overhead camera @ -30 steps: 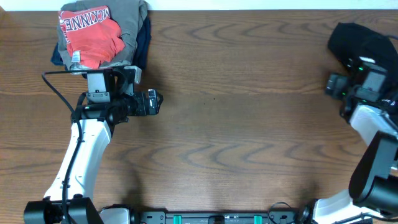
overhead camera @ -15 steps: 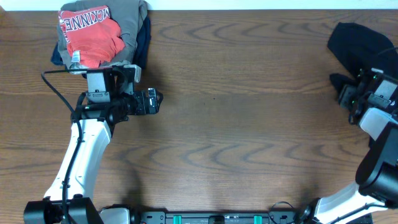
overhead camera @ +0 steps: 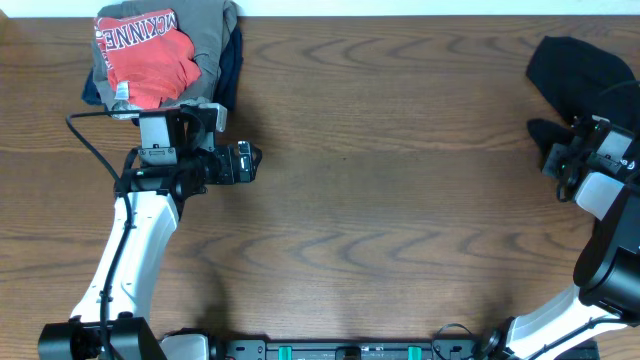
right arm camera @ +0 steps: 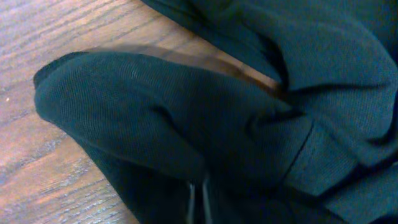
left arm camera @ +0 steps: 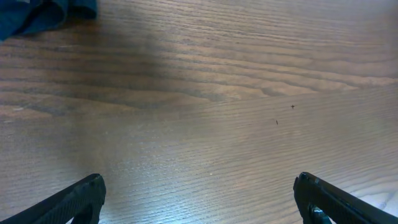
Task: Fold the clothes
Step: 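Drag the black shirt with the right gripper toward the table center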
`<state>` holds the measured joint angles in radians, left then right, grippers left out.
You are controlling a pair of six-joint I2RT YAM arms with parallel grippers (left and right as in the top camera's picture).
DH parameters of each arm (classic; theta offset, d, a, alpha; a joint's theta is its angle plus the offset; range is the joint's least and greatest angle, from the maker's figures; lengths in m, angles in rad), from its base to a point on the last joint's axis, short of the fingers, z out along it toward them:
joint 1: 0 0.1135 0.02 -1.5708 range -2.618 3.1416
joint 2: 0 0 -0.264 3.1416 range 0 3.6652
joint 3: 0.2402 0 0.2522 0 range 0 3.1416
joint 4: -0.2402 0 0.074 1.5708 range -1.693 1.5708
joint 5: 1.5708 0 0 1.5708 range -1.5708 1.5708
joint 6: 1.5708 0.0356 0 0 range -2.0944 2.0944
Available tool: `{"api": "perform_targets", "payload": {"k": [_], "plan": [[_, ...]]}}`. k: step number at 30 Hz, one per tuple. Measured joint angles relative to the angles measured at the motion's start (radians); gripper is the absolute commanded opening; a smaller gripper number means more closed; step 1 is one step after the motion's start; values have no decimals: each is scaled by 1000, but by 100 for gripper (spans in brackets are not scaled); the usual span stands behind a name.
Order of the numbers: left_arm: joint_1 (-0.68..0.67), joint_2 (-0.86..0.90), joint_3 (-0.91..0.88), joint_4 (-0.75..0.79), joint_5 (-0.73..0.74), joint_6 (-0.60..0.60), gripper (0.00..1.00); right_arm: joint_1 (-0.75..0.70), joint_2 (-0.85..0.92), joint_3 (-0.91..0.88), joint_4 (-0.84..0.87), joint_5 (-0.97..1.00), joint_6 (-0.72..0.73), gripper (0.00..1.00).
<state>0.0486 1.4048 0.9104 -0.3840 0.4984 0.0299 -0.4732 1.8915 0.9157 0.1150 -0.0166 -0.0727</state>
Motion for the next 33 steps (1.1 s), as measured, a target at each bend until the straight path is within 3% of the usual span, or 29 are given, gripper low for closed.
{"api": "perform_targets", "payload": {"k": [8, 13, 23, 29, 33], "plan": [[0, 0, 0, 15, 0, 1, 98, 8, 0, 0, -20, -31, 64, 1], [0, 0, 0, 81, 0, 3, 98, 98, 0, 1, -27, -126, 126, 1], [2, 0, 0, 100, 0, 3, 98, 594, 0, 34, -165, -254, 292, 1], [34, 0, 0, 98, -10, 3, 98, 850, -16, 132, -444, -309, 308, 1], [56, 0, 0, 97, -12, 3, 98, 919, -97, 210, -623, -323, 281, 1]]}}
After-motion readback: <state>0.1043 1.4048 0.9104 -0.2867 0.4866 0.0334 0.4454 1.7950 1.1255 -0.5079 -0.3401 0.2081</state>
